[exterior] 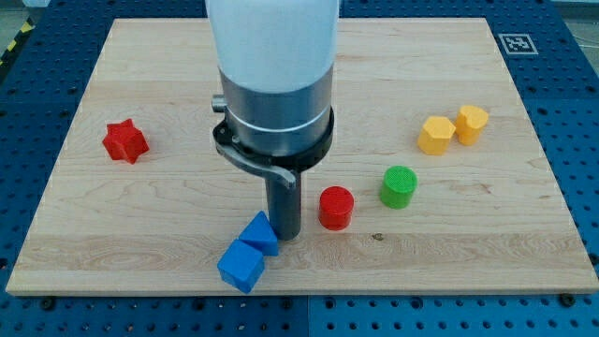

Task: Keep the red circle to the right of the blue blocks

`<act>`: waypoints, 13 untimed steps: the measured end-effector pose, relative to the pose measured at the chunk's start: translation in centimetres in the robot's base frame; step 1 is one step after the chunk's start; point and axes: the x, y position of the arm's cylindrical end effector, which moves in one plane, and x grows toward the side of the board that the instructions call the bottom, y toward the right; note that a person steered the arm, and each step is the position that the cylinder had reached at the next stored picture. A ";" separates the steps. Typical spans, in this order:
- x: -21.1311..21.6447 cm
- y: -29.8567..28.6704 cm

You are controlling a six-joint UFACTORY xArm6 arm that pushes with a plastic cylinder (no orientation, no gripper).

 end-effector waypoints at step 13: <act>-4.7 4.2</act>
